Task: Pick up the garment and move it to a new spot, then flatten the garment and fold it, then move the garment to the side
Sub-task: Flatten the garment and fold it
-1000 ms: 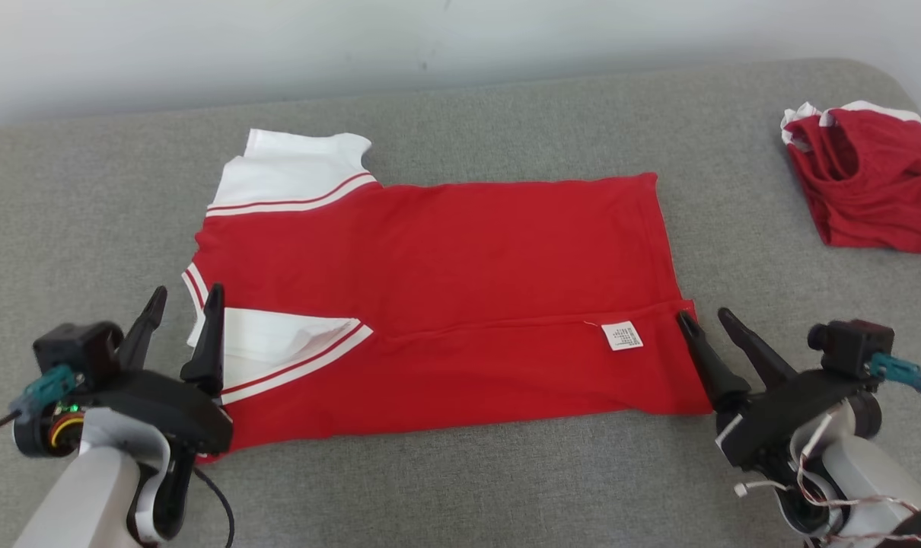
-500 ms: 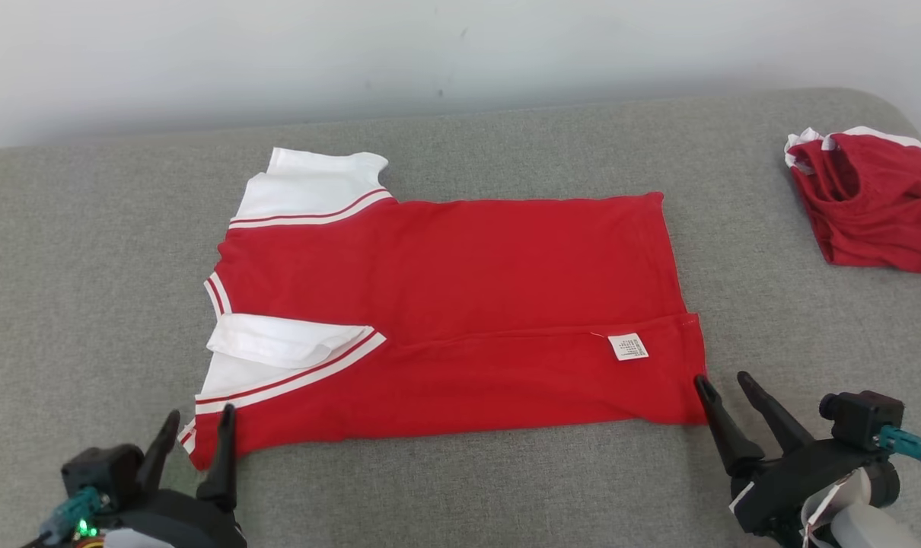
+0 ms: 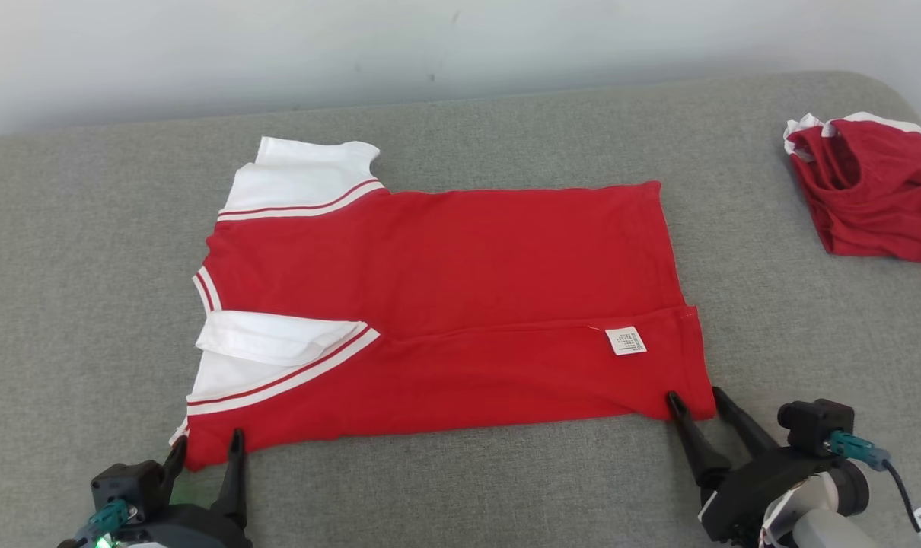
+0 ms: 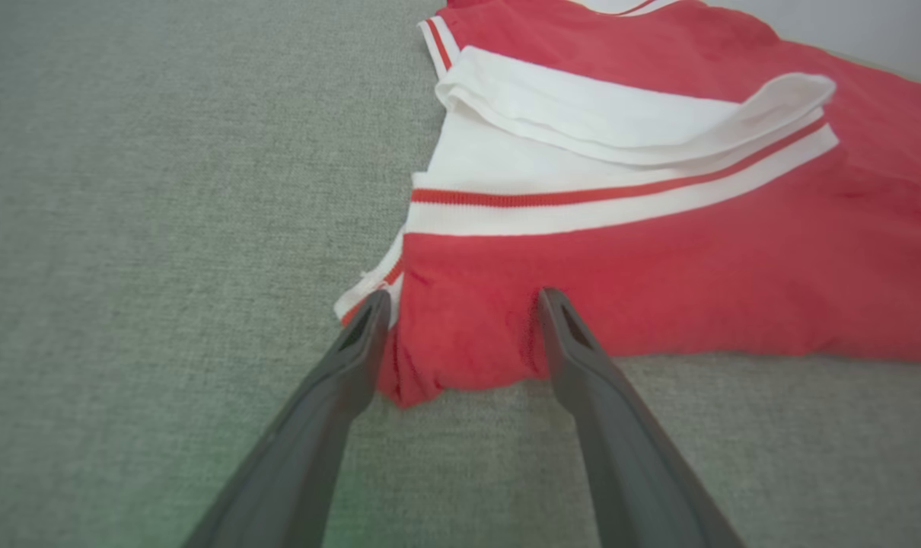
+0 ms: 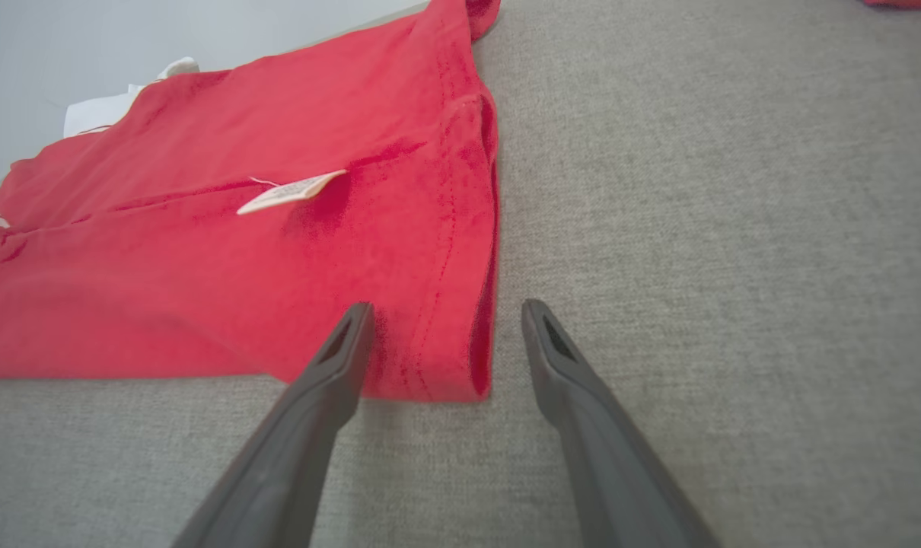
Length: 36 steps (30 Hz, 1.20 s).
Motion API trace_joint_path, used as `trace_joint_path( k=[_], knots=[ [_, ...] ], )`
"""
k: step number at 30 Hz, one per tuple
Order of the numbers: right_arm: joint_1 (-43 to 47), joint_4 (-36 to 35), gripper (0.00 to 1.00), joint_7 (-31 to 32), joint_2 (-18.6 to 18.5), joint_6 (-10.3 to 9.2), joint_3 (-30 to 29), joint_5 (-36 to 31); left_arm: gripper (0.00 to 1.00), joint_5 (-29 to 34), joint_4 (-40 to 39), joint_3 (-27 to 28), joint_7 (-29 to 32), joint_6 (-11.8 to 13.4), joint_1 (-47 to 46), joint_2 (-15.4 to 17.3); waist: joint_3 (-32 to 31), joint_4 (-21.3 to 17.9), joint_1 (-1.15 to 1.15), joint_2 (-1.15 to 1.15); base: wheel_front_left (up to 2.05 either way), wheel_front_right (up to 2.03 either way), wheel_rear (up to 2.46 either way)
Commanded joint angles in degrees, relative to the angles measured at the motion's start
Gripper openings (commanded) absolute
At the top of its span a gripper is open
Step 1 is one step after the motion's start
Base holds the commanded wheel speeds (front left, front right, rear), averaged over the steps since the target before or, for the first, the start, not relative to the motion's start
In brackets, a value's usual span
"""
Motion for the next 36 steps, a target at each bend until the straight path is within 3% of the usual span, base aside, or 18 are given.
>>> trace_joint_path(
  k=[1,2,3,4,5,17,24,32,33,34,36],
  knots=[
    [-0.46,0.33,0.16,0.22,0.69,-0.16,0.60,-0.27,1.00,0.00,0.96,-0.26,0.02,-0.19,-0.51,-0.19,-0.06,0.30,0.00,0.00,0.00,0.00,0.00],
    [-0.52,0.63,0.00,0.20,0.87,-0.16,0.89,-0.30,0.92,-0.29,1.72,-0.29,0.02,-0.50,-0.65,-0.50,-0.24,0.43,0.00,0.00,0.00,0.00,0.00],
    [-0.47,0.94,0.00,0.00,0.93,-0.16,1.11,-0.38,0.47,-0.48,2.53,-0.39,-0.10,-0.81,-0.77,-0.89,-0.58,0.60,0.00,0.00,0.00,0.00,0.00],
    [-0.49,1.12,0.00,-0.26,0.96,-0.16,1.23,-0.46,0.34,-0.55,3.31,-0.49,-0.35,-1.09,-0.96,-1.01,-0.82,0.69,0.00,0.00,0.00,0.00,0.00],
    [-0.47,1.28,0.00,-0.47,1.01,-0.16,1.28,-0.43,0.00,-0.51,3.99,-0.60,-0.57,-1.58,-1.06,-1.19,-1.20,0.78,0.00,0.00,0.00,0.00,0.00],
    [6.11,-1.32,0.00,-2.81,-0.46,-0.16,-2.09,-1.01,0.00,-1.08,3.15,0.19,-3.56,-2.01,3.93,-1.37,-6.95,1.79,0.00,0.00,0.00,0.00,0.00],
    [13.63,-6.64,0.00,-1.62,-0.13,-0.16,-6.24,-2.15,0.00,-1.55,-4.93,0.71,-4.06,1.15,11.92,-1.14,-8.72,1.83,0.00,0.00,0.00,0.00,0.00],
    [21.32,-12.73,0.00,3.80,1.15,-0.16,-12.83,-3.86,0.00,-2.38,-13.71,0.22,-2.51,4.95,18.59,-1.54,-8.77,2.55,0.00,0.00,0.00,0.00,0.00],
    [21.87,-13.34,0.35,4.43,1.30,-0.16,-13.37,-4.42,0.37,-2.30,-14.43,0.27,-2.69,4.98,18.65,-1.77,-8.78,2.68,0.00,0.00,0.00,0.00,0.00],
    [22.48,-14.52,1.00,5.11,1.89,-0.16,-14.36,-5.34,1.00,-2.25,-15.19,0.25,-2.92,5.06,18.90,-2.11,-8.83,2.82,0.00,0.00,0.00,0.00,0.00],
    [22.87,-15.68,1.00,5.62,2.58,-0.16,-15.22,-6.24,1.00,-1.07,-15.45,0.17,-3.34,5.61,18.81,-1.57,-9.01,2.84,0.00,0.00,0.00,0.00,0.00]
  ],
)
